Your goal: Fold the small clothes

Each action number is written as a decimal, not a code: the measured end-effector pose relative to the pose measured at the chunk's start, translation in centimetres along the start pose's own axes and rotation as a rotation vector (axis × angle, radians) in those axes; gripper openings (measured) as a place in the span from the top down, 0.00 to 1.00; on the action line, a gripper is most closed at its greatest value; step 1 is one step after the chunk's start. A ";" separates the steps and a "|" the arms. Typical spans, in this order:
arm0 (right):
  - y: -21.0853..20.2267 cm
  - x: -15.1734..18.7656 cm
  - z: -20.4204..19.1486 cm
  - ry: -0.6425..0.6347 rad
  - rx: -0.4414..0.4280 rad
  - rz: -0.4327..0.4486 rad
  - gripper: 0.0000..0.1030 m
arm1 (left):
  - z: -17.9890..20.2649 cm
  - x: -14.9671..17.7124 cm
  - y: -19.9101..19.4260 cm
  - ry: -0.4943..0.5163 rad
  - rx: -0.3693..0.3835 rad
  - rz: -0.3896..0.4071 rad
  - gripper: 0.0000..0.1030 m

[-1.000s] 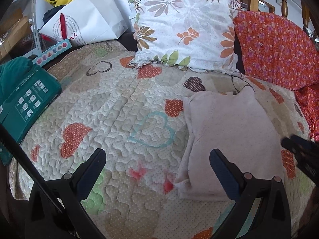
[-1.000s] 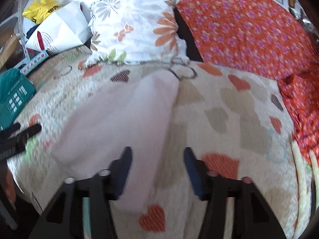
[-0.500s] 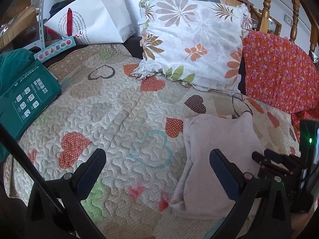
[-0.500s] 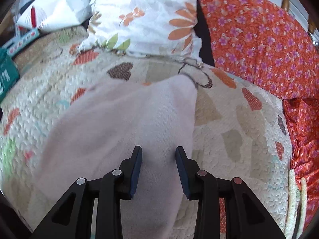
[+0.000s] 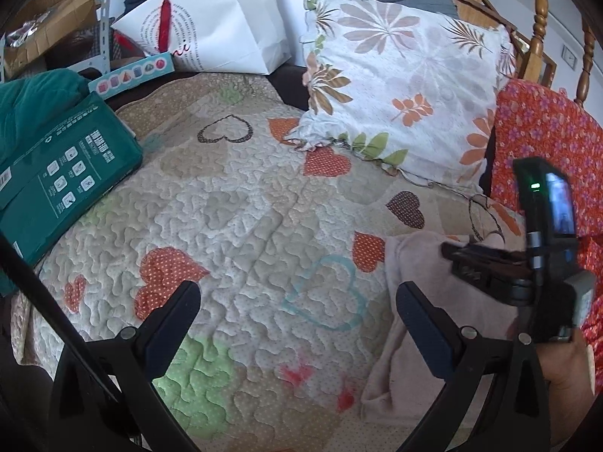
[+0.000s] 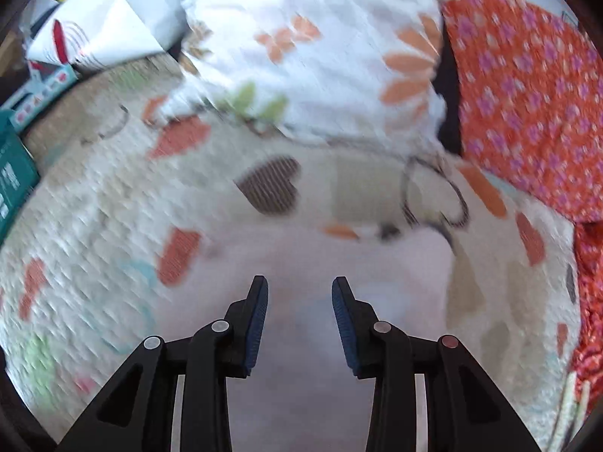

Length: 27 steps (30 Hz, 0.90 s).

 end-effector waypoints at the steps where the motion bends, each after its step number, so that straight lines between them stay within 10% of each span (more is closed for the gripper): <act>1: 0.9 -0.2 -0.7 -0.011 -0.013 -0.035 0.61 | -0.2 0.1 0.1 -0.006 -0.003 -0.004 0.00; 3: 4.1 0.3 -2.0 -0.049 -0.015 -0.175 0.58 | -0.4 0.1 0.2 -0.010 -0.010 -0.004 0.00; 10: -2.0 3.1 -2.6 -0.050 -0.100 -0.021 0.55 | -0.6 -0.2 -0.5 -0.008 -0.021 0.015 0.00; 15: -2.6 6.7 -3.0 -0.071 -0.262 -0.145 0.55 | -1.2 0.4 -0.6 -0.038 -0.021 -0.005 0.00; 20: -2.1 2.7 -1.7 0.025 -0.243 -0.068 0.56 | 0.0 1.2 1.0 -0.025 -0.003 -0.057 0.00; 27: 5.9 -2.4 -2.1 0.075 -0.183 -0.261 0.56 | 3.9 4.5 6.3 0.016 0.101 -0.249 0.00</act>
Point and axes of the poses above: each gripper's, at about its wrist camera, not at the fingertips, and y roughly the way its jaws point, z to its right, x to its underside, the point moved 1 cm from there along y, roughly the way its jaws point, and after that the axes turned 12 degrees about y, right-handed, at the moved point
